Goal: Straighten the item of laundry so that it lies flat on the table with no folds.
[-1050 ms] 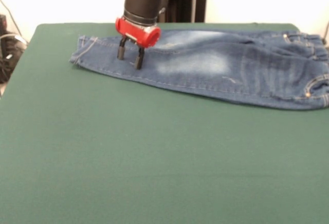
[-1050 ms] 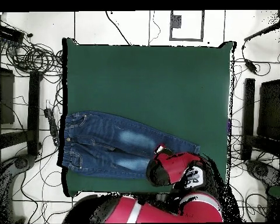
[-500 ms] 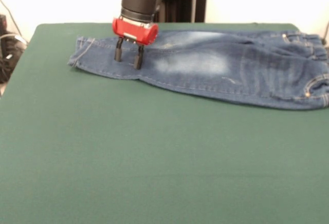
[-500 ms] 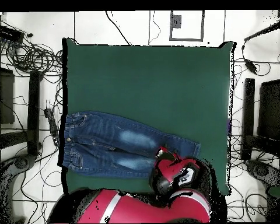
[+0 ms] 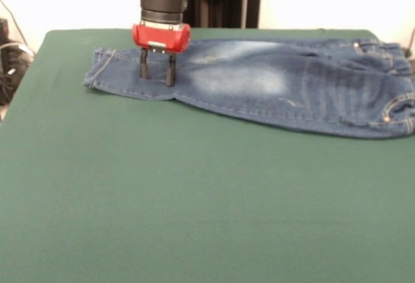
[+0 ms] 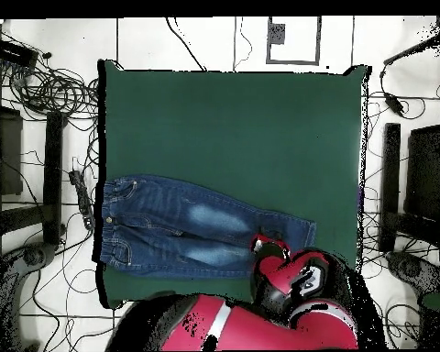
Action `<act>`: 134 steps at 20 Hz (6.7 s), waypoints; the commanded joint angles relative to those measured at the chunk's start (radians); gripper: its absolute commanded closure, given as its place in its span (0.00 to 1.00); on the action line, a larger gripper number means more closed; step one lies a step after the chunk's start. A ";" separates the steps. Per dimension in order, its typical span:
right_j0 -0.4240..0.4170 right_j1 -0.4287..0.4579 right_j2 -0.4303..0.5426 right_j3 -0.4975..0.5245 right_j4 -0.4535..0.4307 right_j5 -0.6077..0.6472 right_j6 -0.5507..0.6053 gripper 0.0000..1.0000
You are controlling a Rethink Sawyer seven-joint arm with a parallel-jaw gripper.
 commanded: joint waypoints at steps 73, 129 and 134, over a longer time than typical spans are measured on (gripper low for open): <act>-0.261 -0.153 0.432 -0.104 -0.199 0.526 -0.189 0.00; 0.056 -0.033 0.063 0.024 0.010 0.252 0.080 0.00; 0.100 0.027 0.038 0.008 0.061 0.212 0.094 0.00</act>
